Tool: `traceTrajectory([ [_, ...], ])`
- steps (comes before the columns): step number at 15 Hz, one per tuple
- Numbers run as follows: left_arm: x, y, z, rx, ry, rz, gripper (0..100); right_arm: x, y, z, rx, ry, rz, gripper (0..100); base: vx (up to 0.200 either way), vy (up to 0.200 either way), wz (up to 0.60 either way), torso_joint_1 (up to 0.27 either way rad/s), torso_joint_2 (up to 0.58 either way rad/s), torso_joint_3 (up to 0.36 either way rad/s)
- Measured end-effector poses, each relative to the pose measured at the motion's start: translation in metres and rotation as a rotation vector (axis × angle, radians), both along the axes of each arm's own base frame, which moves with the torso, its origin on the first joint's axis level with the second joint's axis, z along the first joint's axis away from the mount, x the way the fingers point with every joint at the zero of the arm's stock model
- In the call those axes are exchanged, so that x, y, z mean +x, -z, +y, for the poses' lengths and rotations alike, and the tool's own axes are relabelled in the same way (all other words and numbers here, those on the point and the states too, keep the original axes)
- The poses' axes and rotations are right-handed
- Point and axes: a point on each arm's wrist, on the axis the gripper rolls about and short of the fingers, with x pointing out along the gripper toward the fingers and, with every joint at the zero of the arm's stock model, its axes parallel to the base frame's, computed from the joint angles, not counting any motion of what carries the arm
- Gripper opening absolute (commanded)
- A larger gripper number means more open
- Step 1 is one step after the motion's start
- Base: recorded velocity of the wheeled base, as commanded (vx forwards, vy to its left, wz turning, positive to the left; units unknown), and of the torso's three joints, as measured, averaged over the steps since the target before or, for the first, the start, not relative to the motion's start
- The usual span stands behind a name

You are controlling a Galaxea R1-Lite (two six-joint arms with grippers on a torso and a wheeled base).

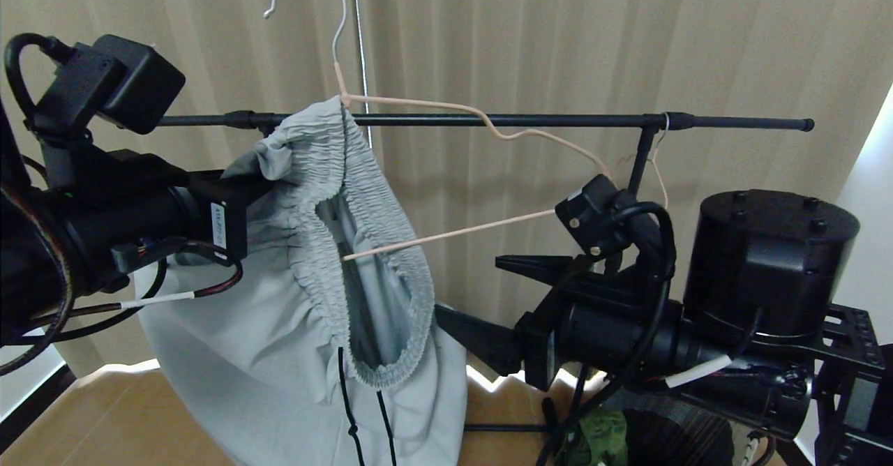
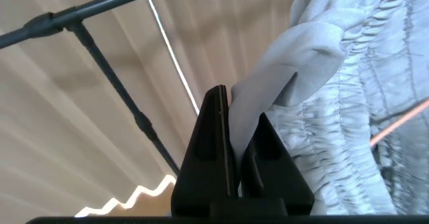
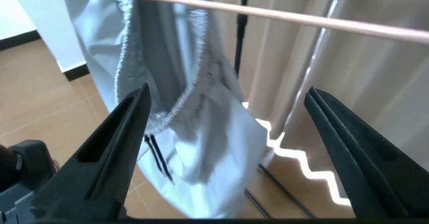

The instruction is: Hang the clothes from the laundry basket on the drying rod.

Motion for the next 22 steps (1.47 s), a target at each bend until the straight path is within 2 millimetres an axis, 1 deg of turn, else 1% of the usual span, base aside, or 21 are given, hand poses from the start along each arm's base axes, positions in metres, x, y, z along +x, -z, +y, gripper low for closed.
traceTrajectory([
  [2, -0.001, -0.002, -0.004, -0.003, 0.020, -0.004, 0, -0.001, 0.006, 0.007, -0.013, -0.016, 0.010, 100, 0.000, 0.000, 0.00, 0.000, 0.00, 0.000],
  [5, -0.005, -0.004, -0.014, -0.008, 0.069, -0.012, 0, 0.004, 0.012, 0.013, -0.029, -0.017, 0.022, 100, 0.000, 0.000, 0.00, 0.000, 0.00, 0.000],
  [8, -0.009, -0.007, -0.019, -0.011, 0.097, -0.021, 0, 0.010, 0.017, 0.015, -0.041, -0.004, 0.032, 100, 0.000, 0.000, 0.00, 0.000, 0.00, 0.000],
  [9, -0.009, -0.007, -0.020, -0.011, 0.099, -0.021, 0, 0.012, 0.019, 0.015, -0.044, 0.004, 0.034, 0, 0.000, 0.000, 0.00, 0.000, 0.00, 0.000],
  [12, -0.011, -0.008, -0.019, -0.013, 0.101, -0.026, 0, 0.016, 0.021, 0.013, -0.049, 0.018, 0.039, 0, 0.000, 0.000, 0.00, 0.000, 0.00, 0.000],
  [15, -0.011, -0.009, -0.017, -0.011, 0.092, -0.032, 0, 0.022, 0.019, 0.000, -0.047, 0.062, 0.038, 0, 0.000, 0.000, 0.00, 0.000, 0.00, 0.000],
  [16, -0.011, -0.009, -0.015, -0.004, 0.077, -0.035, 0, 0.026, 0.015, -0.009, -0.042, 0.092, 0.030, 0, 0.000, 0.000, 0.00, 0.000, 0.00, 0.000],
  [19, -0.008, -0.010, -0.004, 0.044, 0.028, -0.055, 0, 0.043, 0.002, -0.046, -0.021, 0.220, -0.006, 0, 0.000, 0.000, 0.00, 0.000, 0.00, 0.000],
  [22, -0.010, -0.007, 0.003, 0.145, 0.013, -0.082, 0, 0.058, -0.010, -0.073, -0.019, 0.315, -0.060, 0, 0.000, 0.000, 0.00, 0.000, 0.00, 0.000],
])
